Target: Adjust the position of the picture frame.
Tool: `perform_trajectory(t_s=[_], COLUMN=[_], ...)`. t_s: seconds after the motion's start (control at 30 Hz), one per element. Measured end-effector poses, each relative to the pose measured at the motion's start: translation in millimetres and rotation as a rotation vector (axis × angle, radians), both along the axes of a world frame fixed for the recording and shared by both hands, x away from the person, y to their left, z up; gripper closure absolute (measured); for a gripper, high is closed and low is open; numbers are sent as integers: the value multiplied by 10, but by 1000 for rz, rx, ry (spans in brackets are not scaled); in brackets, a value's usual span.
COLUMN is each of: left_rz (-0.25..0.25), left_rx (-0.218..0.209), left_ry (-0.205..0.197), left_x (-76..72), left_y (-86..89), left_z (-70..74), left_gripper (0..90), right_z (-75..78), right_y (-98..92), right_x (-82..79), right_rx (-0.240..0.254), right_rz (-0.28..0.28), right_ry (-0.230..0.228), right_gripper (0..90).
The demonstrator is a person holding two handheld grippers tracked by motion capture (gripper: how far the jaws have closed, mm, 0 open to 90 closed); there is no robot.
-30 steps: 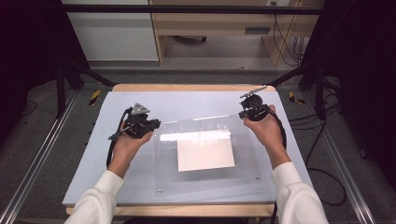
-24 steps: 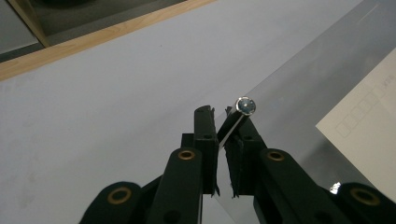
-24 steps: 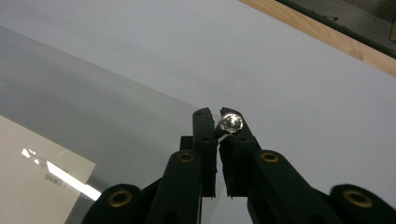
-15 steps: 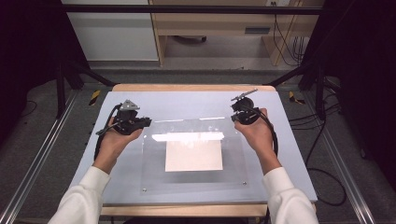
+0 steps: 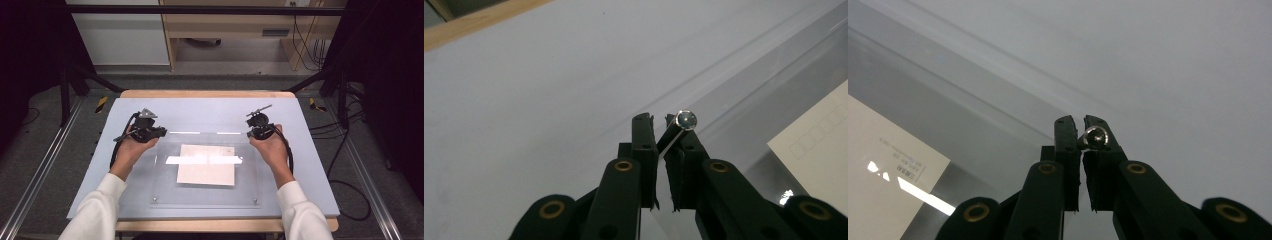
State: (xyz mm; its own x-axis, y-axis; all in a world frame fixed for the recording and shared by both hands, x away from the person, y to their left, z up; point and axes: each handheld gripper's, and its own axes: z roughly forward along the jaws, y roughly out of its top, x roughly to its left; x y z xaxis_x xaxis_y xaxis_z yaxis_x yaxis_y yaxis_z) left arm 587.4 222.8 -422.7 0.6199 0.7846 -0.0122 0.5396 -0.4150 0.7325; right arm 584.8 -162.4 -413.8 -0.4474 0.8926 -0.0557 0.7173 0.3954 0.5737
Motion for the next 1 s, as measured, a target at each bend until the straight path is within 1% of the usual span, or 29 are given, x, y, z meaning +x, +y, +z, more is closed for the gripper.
perform_trajectory(t_s=[0.03,0.07,0.1,0.17,0.2,0.27,0.33,0.43,0.47,0.57,0.7,0.73,0.83,0.87,1.0], left_rz=[0,9,9,19,18,24,38,45,49,63,75,78,83,88,92], left_rx=[0,-2,-2,-10,-12,-6,-4,-1,-3,5,12,14,12,13,8], left_ry=[0,6,6,14,6,6,7,5,9,6,17,15,13,14,11], left_x=[0,16,16,27,28,31,35,40,51,57,68,67,66,63,63], left_y=[0,-19,-19,-19,-13,-9,-15,-27,-36,-62,-73,-77,-80,-81,-81], left_z=[0,-63,-63,-114,-135,-150,-179,-213,-249,-289,-335,-343,-360,-375,-390], left_gripper=[825,825,826,827,827,829,831,836,836,840,842,843,843,843,843], right_z=[0,-57,-71,-100,-114,-143,-168,-211,-224,-277,-346,-357,-377,-416,-451], right_y=[0,-14,-18,-23,-22,-18,-8,-15,-19,-35,-45,-47,-53,-66,-75], right_x=[0,32,43,75,88,110,122,129,128,134,142,145,141,136,126], right_rx=[0,-5,-6,-3,-1,9,12,12,19,25,45,42,55,68,80], right_rz=[0,1,3,5,3,0,-1,-2,-7,-9,-14,-8,-10,-11,-16], right_ry=[0,4,3,-1,2,-2,-1,-4,3,2,-1,-6,-9,-22,-40], right_gripper=[853,853,853,853,853,853,853,853,853,853,853,853,853,853,852])
